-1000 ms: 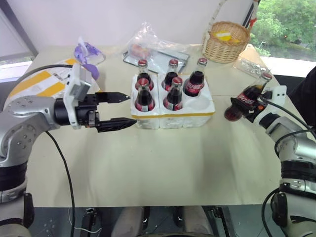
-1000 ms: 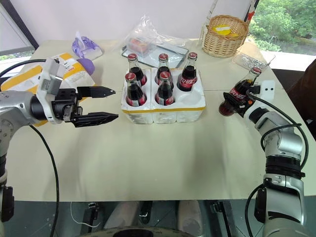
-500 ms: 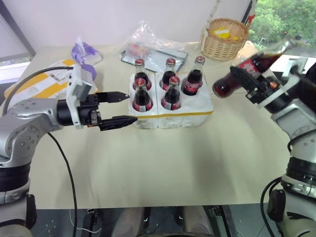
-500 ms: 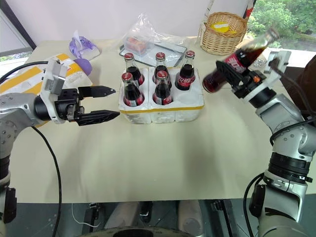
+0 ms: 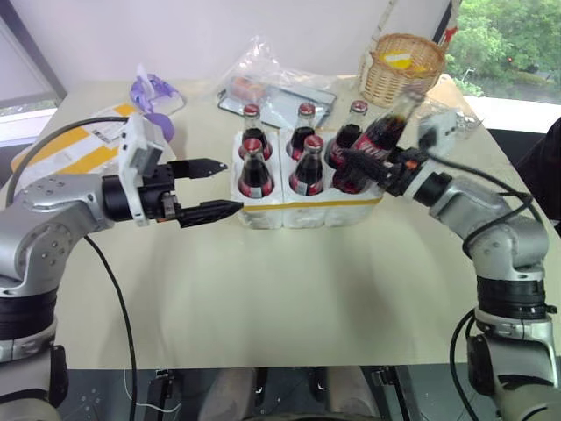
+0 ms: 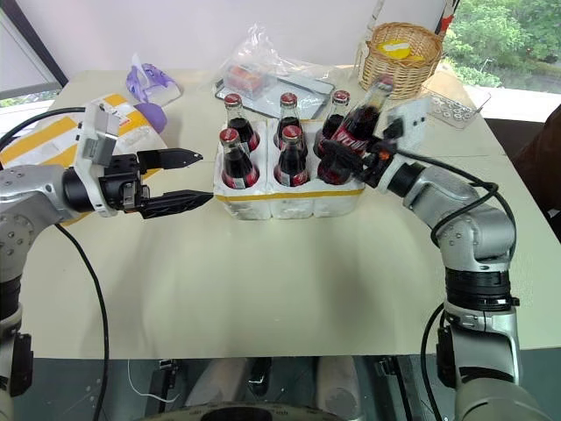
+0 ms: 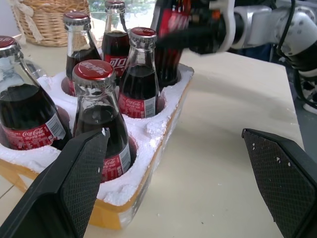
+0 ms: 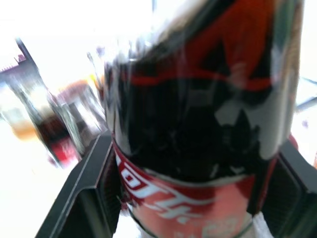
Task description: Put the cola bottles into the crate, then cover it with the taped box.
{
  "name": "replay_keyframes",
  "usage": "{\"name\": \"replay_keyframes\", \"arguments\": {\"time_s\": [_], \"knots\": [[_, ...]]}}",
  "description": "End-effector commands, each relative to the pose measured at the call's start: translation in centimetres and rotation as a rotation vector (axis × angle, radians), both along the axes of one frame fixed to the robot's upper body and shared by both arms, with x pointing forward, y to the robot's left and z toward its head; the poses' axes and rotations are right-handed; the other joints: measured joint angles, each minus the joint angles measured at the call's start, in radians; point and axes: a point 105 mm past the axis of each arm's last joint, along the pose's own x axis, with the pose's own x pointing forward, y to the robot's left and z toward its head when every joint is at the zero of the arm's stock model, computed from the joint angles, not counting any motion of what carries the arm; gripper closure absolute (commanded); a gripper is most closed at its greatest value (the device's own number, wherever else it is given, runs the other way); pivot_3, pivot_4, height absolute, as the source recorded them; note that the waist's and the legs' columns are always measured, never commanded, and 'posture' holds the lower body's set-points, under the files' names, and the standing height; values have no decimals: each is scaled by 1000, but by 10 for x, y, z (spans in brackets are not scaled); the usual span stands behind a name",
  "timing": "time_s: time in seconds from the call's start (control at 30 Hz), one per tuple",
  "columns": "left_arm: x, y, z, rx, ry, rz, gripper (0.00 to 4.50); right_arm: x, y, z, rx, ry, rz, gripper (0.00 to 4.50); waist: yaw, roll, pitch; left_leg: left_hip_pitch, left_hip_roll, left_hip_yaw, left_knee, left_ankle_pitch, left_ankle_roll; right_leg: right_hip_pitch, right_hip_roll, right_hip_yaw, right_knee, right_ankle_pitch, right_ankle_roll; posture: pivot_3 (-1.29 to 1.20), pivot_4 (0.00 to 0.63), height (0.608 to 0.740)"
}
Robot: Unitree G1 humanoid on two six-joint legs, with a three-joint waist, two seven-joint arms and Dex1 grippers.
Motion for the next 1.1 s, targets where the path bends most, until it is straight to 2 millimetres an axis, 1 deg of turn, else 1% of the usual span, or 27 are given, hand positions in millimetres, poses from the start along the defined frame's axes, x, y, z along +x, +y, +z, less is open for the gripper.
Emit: {"name": "replay_keyframes", "arguments": {"time_s": [0.03,0.13,0.2,0.23,0.27,0.33,0.4,0.5,0.53,0.6,0.7,0.77,0.8,0.87,0.93,0.97,1.03,1.1], "knots": [[-3,2,10,-5,-59,13,0,1,13,-8,-162,-99,42,1662,-1,0,0,0,0,0,0,0,0,0,0,0,0,0,0,0,150,740],[-3,2,8,-1,-59,18,0,8,16,-22,-220,-91,41,1662,-10,-2,-1,0,0,0,0,0,0,0,0,0,0,0,0,0,150,740],[-3,5,7,2,-59,28,0,8,18,-28,-214,-50,61,617,-18,-4,-2,1,0,0,0,0,-1,1,0,0,0,0,0,0,150,740],[-2,6,7,5,-60,35,0,7,18,-28,-206,-39,69,226,-20,-5,-3,2,0,0,0,0,-1,2,0,0,0,0,0,0,150,740],[-1,8,6,13,-62,47,0,7,17,-25,-195,-37,70,16,-21,-6,-3,2,0,0,0,0,-1,2,0,0,0,0,0,0,150,740],[0,13,3,33,-65,72,0,4,16,-20,-186,-31,78,16,-21,-6,-3,2,0,-1,0,0,-1,2,0,0,0,0,0,0,150,740],[3,21,-2,65,-70,115,0,-5,15,-12,-187,-35,122,16,-20,-6,-3,2,1,-1,0,0,-1,2,0,0,0,0,0,0,150,740],[6,38,-9,141,-91,203,0,-33,12,9,-178,-38,244,16,-15,-5,-3,1,0,-1,-1,0,-1,1,0,0,0,0,0,0,150,740],[7,45,-11,168,-103,242,0,-42,9,15,-184,-41,275,16,-13,-4,-3,0,0,-1,-1,0,0,0,0,0,0,0,0,0,150,740],[13,66,-11,225,-143,366,0,-59,0,30,-202,-53,313,16,-5,-4,-2,0,0,-1,-2,0,0,0,-1,1,-2,0,0,0,150,740],[14,93,-9,288,-197,506,0,-71,-14,48,-206,-72,312,16,-5,-4,-2,0,1,-1,-4,0,0,-1,-2,1,-3,0,0,0,150,740],[5,114,-4,315,-222,596,0,-75,-34,61,-190,-65,267,16,-4,-4,-2,0,2,-1,-5,0,0,-1,-2,1,-3,0,0,0,150,740],[0,120,-2,319,-228,624,0,-76,-41,65,-182,-56,249,16,-2,-4,-2,0,1,0,-5,0,0,-1,-3,1,-3,0,0,0,150,740],[-7,127,0,326,-241,654,0,-77,-50,66,-185,-39,230,16,3,-4,-2,0,1,0,-5,-1,0,-1,-4,1,-3,-2,-3,0,150,740],[-19,147,-3,360,-246,730,0,-80,-59,67,-200,-40,209,16,5,-5,-2,0,1,0,-5,-1,0,-1,-5,0,-4,-2,-3,0,150,740],[-24,161,-7,413,-251,792,0,-82,-62,69,-192,-35,208,16,5,-5,-2,0,1,0,-5,-1,-1,-1,-5,0,-4,-2,-3,0,150,740],[-30,179,-13,500,-259,860,0,-85,-64,71,-177,-30,218,16,4,-5,-2,0,1,1,-5,-1,0,-1,-6,0,-4,-2,-3,0,150,740],[-32,212,-28,697,-263,981,0,-96,-59,77,-141,-32,287,16,4,-5,-2,0,1,1,-5,-1,-1,-1,-6,0,-4,-2,-4,0,150,740]]}}
